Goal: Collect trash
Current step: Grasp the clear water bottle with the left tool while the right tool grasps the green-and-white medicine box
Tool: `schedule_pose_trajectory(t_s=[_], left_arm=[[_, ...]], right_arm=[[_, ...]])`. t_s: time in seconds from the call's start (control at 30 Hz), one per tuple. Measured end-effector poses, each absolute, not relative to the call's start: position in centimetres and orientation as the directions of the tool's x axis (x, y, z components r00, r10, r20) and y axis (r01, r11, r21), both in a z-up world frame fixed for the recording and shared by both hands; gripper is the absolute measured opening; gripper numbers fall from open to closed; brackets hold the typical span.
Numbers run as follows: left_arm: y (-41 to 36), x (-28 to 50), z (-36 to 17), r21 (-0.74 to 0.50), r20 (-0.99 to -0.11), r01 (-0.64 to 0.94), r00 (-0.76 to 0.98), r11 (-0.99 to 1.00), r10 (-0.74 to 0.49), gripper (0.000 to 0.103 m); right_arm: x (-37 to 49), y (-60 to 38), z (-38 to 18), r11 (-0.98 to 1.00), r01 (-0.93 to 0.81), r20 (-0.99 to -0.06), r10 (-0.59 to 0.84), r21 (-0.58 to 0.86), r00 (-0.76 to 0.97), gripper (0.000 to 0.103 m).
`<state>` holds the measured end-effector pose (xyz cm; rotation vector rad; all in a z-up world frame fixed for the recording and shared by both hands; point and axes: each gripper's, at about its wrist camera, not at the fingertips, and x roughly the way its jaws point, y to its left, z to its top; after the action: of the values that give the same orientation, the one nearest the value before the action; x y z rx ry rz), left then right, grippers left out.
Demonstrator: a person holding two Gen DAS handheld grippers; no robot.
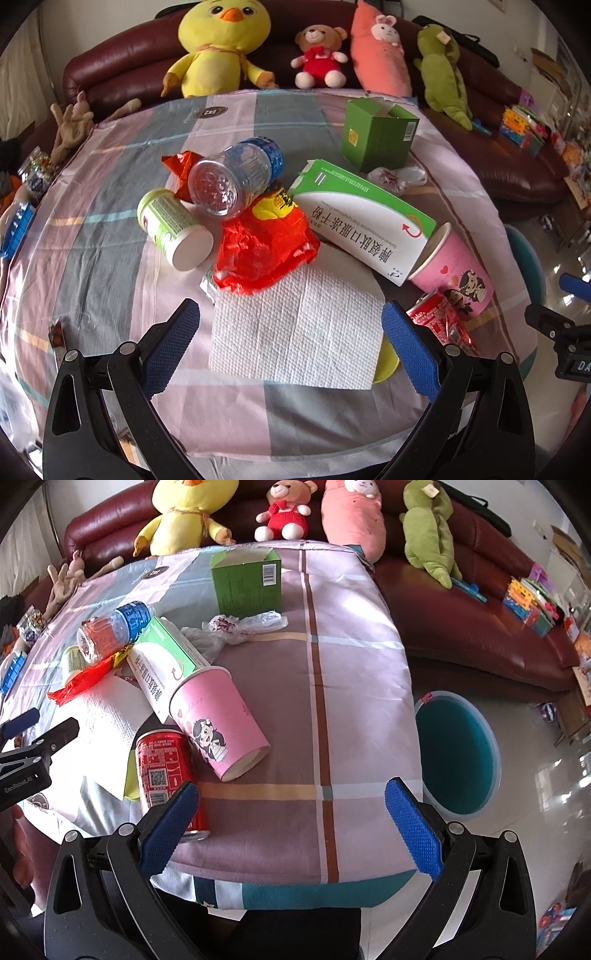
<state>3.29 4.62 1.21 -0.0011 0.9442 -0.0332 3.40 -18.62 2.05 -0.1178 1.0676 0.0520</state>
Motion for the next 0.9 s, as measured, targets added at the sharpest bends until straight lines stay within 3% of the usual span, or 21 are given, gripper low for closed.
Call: schedule_pose_trajectory(t_s=[0.37, 0.9], left_arm=[[8.7, 8.2, 2.4, 0.012, -0.813, 0.127, 0.579, 0.992, -0.064, 0.099], [15.6, 15.8, 5.4, -0.078, -0.789, 0.125, 0.599, 0.989, -0.138, 0.099]], right_arm=[[8.6, -12.2, 2.7, 0.948, -0.303, -0.898, 0.044, -0.101, 0.438, 0.097], [14.9, -2.7, -3.6, 0.778, -0.547, -0.921, -0.102, -0.309, 0.375, 0.097]])
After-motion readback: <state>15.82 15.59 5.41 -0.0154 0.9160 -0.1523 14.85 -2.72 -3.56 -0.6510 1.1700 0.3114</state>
